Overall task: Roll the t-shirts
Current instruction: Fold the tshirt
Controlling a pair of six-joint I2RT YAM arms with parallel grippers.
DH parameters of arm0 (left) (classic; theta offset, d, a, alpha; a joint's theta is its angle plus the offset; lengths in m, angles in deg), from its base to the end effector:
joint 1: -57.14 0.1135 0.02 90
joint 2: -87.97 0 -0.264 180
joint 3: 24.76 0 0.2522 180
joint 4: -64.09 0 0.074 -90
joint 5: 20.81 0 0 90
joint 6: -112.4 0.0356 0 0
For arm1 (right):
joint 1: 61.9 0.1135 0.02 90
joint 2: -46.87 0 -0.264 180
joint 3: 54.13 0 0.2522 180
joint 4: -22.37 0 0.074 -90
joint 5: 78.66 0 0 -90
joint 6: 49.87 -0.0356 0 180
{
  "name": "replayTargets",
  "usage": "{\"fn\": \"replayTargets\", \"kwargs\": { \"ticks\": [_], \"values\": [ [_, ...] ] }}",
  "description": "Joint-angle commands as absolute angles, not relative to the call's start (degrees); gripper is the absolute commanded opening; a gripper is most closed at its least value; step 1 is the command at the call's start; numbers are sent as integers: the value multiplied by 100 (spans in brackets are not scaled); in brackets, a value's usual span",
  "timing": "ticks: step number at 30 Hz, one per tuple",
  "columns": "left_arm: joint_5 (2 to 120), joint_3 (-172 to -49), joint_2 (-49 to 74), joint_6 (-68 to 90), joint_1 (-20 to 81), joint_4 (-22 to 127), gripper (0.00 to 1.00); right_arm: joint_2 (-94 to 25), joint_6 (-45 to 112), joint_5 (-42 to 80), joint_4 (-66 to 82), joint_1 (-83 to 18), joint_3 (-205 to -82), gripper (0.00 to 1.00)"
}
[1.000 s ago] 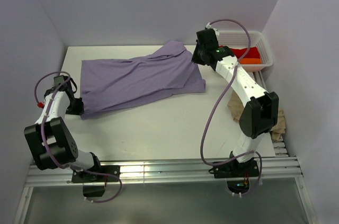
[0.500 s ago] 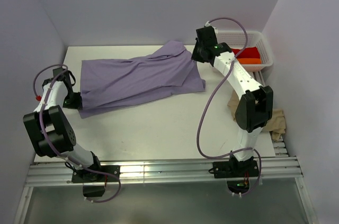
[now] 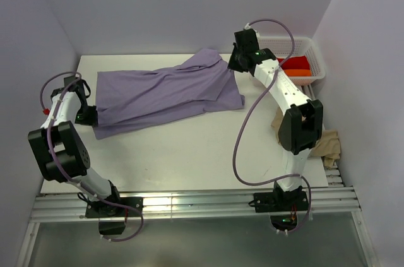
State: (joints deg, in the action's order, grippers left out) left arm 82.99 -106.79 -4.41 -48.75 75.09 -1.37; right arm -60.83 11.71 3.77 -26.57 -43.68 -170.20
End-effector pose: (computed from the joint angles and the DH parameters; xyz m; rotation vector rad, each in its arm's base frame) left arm 0.2882 0.1023 0.2267 -2.0014 1.9728 0.1474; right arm 0.4126 0.1309 0.3306 0.2725 2.2705 0.2776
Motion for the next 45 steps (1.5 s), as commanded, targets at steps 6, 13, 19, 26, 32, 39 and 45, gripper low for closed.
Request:
{"fn": "replayTargets", "kwargs": {
  "ticks": [6,13,19,26,32,39,45],
  "values": [
    [8483,-10944,-634,-4905,7384,-249,5,-6272,1271,387,-2531,-4503,-17406,0],
    [8536,-11199,-748,-4861,7375,-354,6,-6554,1271,448,-2593,-4538,-17705,0],
    [8562,-11270,-748,-4896,7366,-320,7,-6826,1271,510,-2645,-4555,-18047,0],
    [8386,-11147,-863,-4537,7375,207,13,-7116,1245,580,-2479,-4582,-18215,0],
    [8421,-11015,-783,-4247,7384,751,62,-7467,1104,668,-2163,-4687,-18443,16],
    [8448,-11278,-687,-3728,7472,902,70,-7671,885,800,-2224,-4793,-18770,71],
    [8290,-10410,288,-3649,7428,1375,70,-6556,463,791,-1829,-4810,-16736,63]
  ]
}}
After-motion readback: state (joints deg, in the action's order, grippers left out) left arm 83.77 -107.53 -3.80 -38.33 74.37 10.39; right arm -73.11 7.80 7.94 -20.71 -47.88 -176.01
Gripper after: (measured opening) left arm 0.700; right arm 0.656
